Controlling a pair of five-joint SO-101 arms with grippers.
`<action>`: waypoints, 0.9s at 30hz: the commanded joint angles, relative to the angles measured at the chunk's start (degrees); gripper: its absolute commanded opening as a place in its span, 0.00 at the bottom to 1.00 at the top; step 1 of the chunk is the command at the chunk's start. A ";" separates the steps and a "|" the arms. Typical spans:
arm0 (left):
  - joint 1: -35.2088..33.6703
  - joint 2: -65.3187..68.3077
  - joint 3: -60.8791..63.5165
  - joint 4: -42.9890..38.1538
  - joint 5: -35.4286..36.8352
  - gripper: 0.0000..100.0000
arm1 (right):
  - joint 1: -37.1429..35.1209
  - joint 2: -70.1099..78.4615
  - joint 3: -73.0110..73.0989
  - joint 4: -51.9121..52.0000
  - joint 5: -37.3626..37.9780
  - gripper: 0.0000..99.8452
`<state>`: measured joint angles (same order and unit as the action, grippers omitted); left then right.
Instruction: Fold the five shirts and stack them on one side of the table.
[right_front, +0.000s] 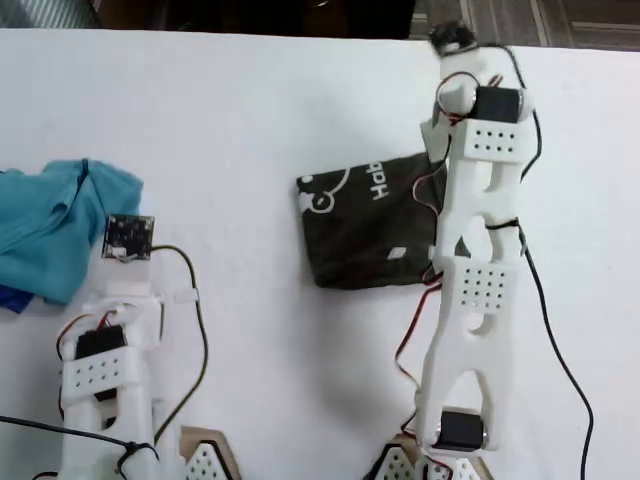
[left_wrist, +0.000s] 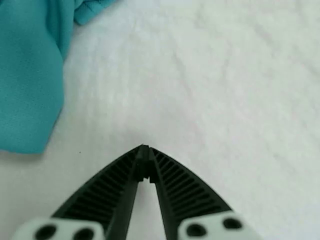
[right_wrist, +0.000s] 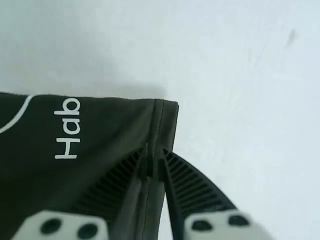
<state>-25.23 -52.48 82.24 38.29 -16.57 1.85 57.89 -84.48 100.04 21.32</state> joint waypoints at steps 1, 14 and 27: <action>-0.26 -0.88 -0.13 -0.97 -0.09 0.03 | -1.63 -7.60 4.40 1.45 -2.02 0.02; -0.26 -0.88 -0.13 -0.97 -0.09 0.03 | -21.23 -41.71 67.34 -5.93 1.14 0.02; -0.26 -0.88 -0.13 -0.97 -0.09 0.03 | -23.43 -51.12 101.54 -23.43 5.36 0.02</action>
<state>-25.14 -52.48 82.24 38.29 -16.57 -23.38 10.33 13.19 79.74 24.40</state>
